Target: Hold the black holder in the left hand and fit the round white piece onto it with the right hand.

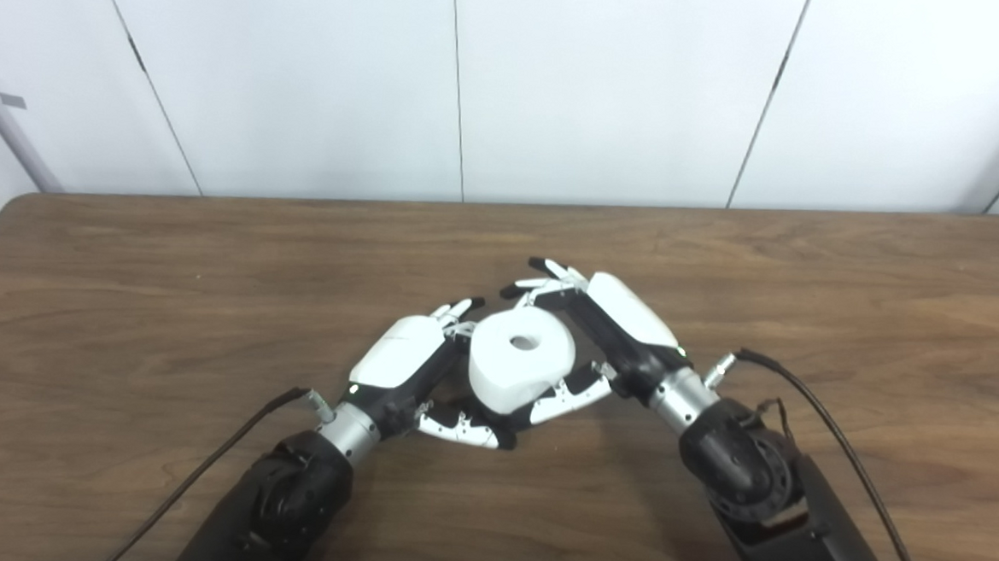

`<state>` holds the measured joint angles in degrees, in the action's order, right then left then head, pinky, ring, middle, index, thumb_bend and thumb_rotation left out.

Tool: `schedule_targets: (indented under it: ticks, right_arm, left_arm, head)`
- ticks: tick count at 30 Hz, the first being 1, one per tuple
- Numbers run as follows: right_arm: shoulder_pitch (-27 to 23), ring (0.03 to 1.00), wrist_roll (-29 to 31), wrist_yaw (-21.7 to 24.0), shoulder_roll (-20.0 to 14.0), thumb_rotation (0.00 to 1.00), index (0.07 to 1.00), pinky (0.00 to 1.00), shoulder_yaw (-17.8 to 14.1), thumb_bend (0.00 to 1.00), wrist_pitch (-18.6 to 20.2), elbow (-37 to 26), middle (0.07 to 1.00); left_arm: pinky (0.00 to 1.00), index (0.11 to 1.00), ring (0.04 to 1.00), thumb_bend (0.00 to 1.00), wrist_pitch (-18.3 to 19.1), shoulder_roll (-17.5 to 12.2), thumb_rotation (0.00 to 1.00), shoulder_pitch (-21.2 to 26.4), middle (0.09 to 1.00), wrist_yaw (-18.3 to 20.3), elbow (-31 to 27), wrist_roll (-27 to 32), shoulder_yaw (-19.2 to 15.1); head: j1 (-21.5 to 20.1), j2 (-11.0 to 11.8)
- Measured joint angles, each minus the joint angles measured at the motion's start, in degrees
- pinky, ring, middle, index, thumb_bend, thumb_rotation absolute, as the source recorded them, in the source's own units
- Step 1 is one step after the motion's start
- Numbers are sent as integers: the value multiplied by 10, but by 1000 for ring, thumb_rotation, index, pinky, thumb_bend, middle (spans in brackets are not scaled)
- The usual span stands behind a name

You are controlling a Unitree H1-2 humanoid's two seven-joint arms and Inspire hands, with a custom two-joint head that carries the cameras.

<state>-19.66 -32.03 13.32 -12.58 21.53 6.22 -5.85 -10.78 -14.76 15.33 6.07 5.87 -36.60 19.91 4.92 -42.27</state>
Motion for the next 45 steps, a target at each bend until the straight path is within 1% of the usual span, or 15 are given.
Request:
schedule_targets:
  ticks: [4, 13, 20, 34, 45]
  right_arm:
    - [-4, 960, -8, 2, -3, 141, 482, 1000, 6, 521, 3, -1, 805]
    - [-4, 953, -23, 15, -18, 141, 482, 1000, 14, 520, 14, -22, 797]
    - [-10, 951, -25, 24, -22, 143, 482, 1000, 18, 520, 22, -22, 796]
    - [-3, 950, -16, 23, -21, 144, 483, 1000, 18, 519, 24, -24, 802]
    - [12, 953, -11, 23, -12, 146, 484, 1000, 20, 518, 28, -39, 809]
  left_arm:
    - [1000, 480, 993, 524, 9, 1, 56, 0, 805, 7, -5, 0, 0]
    - [1000, 479, 991, 525, 9, 7, 56, -1, 802, 8, -5, -1, 2]
    - [1000, 480, 999, 525, 13, 10, 56, -3, 806, 11, -11, -13, 1]
    - [1000, 480, 997, 525, 12, 12, 56, -7, 808, 11, -13, -12, -3]
    - [1000, 480, 998, 525, 12, 12, 56, -7, 809, 12, -13, -12, -4]
  head:
    - [2, -4]
    - [3, -6]
    - [4, -8]
    - [11, -3]
    - [17, 2]
